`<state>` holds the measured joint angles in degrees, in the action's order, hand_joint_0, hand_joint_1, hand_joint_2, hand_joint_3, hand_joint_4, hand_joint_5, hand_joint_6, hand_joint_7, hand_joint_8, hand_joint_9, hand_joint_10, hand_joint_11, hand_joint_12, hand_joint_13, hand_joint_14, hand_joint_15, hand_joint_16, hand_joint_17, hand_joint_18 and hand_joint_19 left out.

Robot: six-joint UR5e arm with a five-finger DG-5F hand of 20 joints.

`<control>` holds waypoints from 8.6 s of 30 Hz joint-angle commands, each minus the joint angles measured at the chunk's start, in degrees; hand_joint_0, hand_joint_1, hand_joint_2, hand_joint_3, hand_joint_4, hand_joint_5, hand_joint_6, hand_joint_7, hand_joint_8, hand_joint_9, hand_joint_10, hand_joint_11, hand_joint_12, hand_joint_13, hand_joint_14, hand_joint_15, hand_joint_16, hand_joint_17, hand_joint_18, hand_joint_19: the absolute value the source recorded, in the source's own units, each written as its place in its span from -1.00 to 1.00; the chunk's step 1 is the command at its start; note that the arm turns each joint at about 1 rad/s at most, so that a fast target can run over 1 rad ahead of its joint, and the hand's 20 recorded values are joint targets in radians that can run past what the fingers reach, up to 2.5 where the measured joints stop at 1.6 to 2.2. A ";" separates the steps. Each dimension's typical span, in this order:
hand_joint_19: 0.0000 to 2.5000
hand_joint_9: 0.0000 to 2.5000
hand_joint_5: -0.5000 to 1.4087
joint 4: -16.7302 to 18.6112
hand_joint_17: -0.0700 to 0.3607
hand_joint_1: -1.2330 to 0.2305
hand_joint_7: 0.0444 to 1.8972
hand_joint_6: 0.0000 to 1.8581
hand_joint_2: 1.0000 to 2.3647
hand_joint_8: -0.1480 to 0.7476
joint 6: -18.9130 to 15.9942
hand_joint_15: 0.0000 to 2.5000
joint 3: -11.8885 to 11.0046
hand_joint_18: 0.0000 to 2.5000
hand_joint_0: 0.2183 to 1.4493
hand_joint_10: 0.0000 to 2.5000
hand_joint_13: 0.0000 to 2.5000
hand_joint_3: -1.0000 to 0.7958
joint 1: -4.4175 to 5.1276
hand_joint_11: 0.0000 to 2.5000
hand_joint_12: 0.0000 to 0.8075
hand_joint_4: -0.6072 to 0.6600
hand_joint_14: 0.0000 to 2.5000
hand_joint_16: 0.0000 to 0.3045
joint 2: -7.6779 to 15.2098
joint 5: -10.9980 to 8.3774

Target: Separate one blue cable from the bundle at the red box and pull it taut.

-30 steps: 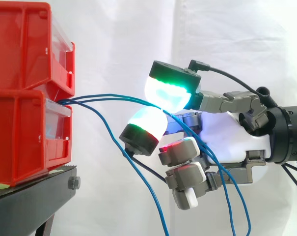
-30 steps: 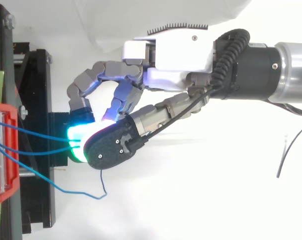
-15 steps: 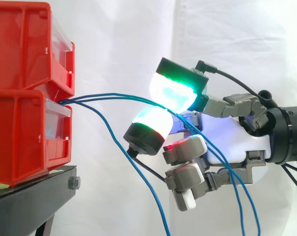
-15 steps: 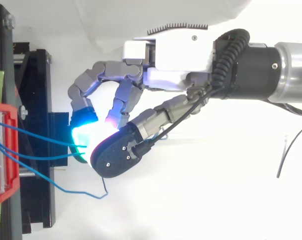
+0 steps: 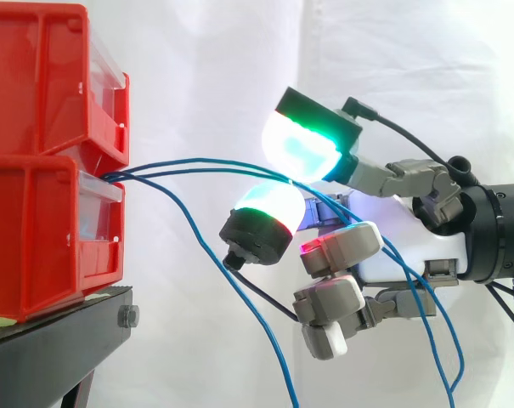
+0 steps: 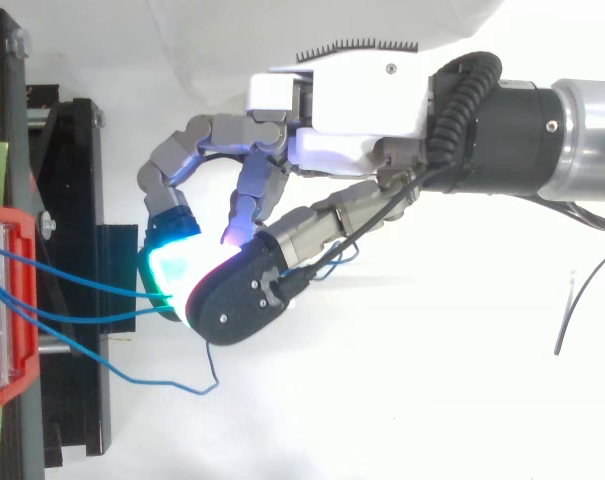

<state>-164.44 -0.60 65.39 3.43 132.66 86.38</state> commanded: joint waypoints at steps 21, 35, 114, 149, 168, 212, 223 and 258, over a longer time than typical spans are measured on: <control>-0.29 -0.19 -0.75 0.00 -0.06 -0.61 0.02 -0.04 -0.99 -0.07 -0.01 -0.11 0.00 -0.42 -0.32 -0.98 -0.16 -0.37 0.26 0.06 -0.11 0.14 -0.97 -0.61 -0.04 -0.07; -0.21 -0.02 -0.65 0.00 -0.08 0.02 0.13 -0.21 -0.98 -0.04 -0.01 -0.08 0.09 -0.36 -0.37 -0.98 -0.07 -0.19 0.17 0.03 -0.11 0.08 -0.97 -0.62 0.05 0.02; -0.24 0.03 -0.65 1.85 -0.04 0.01 0.16 -0.07 -1.00 0.02 -0.01 -0.08 1.05 -0.32 -0.53 -0.98 -0.05 -0.44 -0.27 0.06 -0.04 0.08 -0.98 -0.60 0.05 0.02; -0.34 -0.06 -0.67 4.48 -0.11 -0.54 0.26 -0.02 -1.00 -0.08 2.89 -0.12 1.32 -0.38 -0.08 -0.98 -0.12 -0.44 -0.44 0.05 -0.16 -0.17 -0.97 -0.65 0.05 -0.95; -0.30 0.01 -0.63 5.27 -0.06 -0.44 0.18 -0.05 -1.00 -0.01 2.71 -0.10 2.11 -0.35 -0.55 -0.98 -0.08 -0.44 -0.27 0.06 -0.07 0.02 -0.97 -0.61 0.05 -0.95; -0.27 -0.01 -0.67 6.07 -0.05 -0.16 0.03 -0.07 -1.00 0.00 2.98 -0.09 2.20 -0.33 -0.55 -0.98 -0.07 -0.44 0.17 0.06 -0.04 0.06 -0.98 -0.61 0.05 -1.74; -0.30 -0.02 -0.66 6.07 0.02 -0.48 0.01 -0.08 -1.00 0.05 2.98 -0.11 2.28 -0.32 -0.66 -0.98 -0.08 -0.44 0.35 0.04 0.02 0.09 -0.98 -0.56 0.05 -1.83; -0.28 0.05 -0.62 6.07 -0.01 -0.42 0.11 -0.11 -1.00 0.02 2.98 -0.09 2.37 -0.31 -0.61 -0.98 -0.05 -0.44 0.44 0.06 -0.02 0.08 -0.98 -0.58 0.05 -2.18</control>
<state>-158.38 2.37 67.77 3.87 132.71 84.19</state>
